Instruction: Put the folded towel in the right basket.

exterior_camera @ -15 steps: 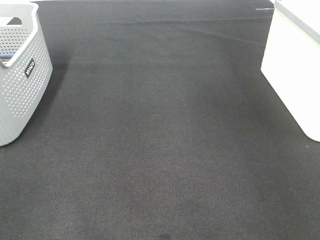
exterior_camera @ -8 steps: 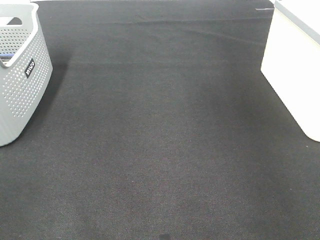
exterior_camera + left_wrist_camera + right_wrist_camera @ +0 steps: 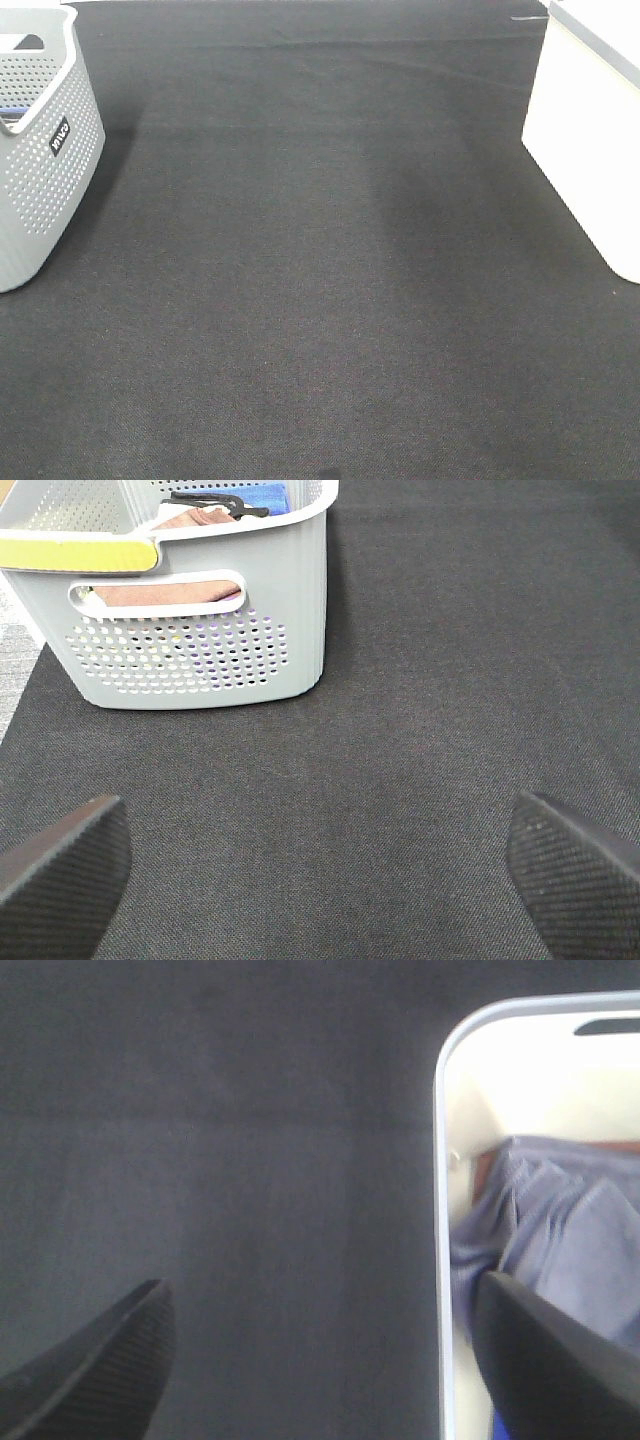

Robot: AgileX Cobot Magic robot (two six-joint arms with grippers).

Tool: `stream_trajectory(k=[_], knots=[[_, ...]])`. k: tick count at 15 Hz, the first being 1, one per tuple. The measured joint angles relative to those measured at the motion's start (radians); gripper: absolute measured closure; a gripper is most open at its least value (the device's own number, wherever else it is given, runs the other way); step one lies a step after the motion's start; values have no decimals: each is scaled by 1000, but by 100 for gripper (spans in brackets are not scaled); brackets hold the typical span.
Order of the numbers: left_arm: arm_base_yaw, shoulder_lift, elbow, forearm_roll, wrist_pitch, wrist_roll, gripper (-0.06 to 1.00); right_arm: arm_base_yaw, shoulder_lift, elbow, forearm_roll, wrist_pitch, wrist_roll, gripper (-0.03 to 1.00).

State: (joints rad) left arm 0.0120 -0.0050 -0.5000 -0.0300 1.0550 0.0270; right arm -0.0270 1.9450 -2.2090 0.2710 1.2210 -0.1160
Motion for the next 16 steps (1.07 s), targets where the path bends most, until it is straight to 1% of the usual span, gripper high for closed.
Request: stream_trajectory(k=[2,4,7,8,10,13,16], knots=[[0,0,0,0,0,0,-3,5,-104,138,-20,-1,11,20],[0,0,0,0,0,0,-3,5,-227,313,-27,-2,13,20],[0,0,0,0,0,0,-3,5,-421,612,-33,-2,13,20],[0,0,0,0,0,0,-3,5,-527,778,-44,-2,13,20],[0,0,0,0,0,0,-3,5,-663,979,-63,-3,14,20],[0,0,0,0,0,0,-3,5,-880,1253,-100,-4,40,20],[0,0,0,0,0,0,-3,5,-1129,1472,-158,-4,56,20]])
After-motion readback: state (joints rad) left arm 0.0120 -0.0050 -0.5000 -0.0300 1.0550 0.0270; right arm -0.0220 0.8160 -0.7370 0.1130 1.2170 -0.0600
